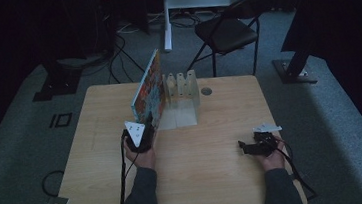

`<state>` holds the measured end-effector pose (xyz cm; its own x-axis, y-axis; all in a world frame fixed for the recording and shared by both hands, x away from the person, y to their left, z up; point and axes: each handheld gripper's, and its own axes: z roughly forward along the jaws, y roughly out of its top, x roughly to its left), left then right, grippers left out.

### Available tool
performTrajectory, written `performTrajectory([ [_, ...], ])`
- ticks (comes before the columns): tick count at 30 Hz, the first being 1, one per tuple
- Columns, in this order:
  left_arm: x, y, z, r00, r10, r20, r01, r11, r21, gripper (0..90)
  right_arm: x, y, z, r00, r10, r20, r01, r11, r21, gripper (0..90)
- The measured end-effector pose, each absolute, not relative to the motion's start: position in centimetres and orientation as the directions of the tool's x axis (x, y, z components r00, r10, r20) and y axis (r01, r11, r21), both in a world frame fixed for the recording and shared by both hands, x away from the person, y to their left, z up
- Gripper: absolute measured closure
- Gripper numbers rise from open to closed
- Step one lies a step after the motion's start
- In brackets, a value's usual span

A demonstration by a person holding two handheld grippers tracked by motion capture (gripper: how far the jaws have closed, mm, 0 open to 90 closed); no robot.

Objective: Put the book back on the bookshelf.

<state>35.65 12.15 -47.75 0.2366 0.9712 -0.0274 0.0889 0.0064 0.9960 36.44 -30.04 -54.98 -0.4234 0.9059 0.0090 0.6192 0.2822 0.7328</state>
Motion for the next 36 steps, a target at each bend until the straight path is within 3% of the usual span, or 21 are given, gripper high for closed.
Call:
performTrajectory([
  [36, 36.2, 12.8, -49.1, 0.259, 0.966, -0.008, 0.113, -0.022, 0.993, 81.1, 36.4, -30.0, -55.0, -0.425, 0.905, 0.009, 0.618, 0.283, 0.733, 17.9],
])
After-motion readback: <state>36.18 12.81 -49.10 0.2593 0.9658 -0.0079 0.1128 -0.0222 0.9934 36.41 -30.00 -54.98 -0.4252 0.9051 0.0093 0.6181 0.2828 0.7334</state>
